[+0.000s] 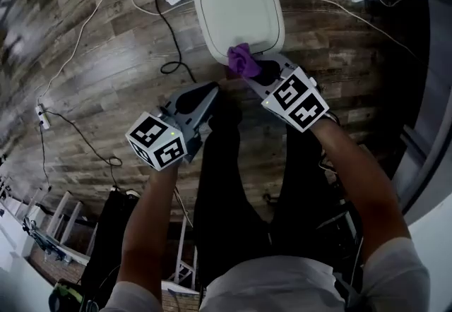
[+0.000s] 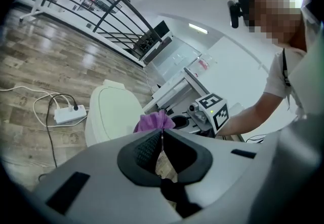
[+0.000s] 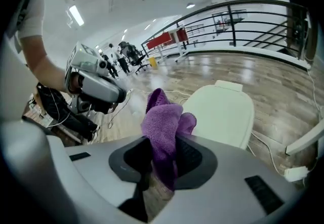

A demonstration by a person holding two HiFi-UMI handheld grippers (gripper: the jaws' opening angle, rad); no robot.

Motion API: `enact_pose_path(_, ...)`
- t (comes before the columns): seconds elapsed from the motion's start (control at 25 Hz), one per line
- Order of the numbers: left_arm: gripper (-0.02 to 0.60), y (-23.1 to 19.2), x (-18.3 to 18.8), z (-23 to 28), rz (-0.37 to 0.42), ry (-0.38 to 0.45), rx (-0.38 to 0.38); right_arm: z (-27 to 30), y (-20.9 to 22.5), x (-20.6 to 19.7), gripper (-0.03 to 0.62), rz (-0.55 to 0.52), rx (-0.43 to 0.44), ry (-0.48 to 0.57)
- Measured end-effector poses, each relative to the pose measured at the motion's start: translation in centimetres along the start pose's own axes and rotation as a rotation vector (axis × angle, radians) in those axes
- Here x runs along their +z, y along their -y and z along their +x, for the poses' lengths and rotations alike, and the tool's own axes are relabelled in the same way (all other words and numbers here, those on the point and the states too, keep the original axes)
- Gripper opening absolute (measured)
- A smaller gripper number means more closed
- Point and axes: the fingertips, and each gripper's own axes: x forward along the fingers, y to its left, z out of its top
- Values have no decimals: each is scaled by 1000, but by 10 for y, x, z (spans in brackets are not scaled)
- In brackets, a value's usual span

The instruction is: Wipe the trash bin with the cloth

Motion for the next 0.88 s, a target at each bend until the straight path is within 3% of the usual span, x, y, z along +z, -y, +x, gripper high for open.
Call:
enact_pose_path(0.16,5,3,7,35,67,-57,53,-36,61,-13,109,84,-62,128)
enact_pose_path(0.32,5,8,3,73,115,-113,127,-71,125,-49,109,134,-117,164)
enact_pose_path(0.64,5,24,9,133,133,-113,260,-114,204,-104,110,74,-117,94)
enact_pose_path(0.88,5,31,28,146,149,-115,280,-121,243,-93,110,35,-131,68)
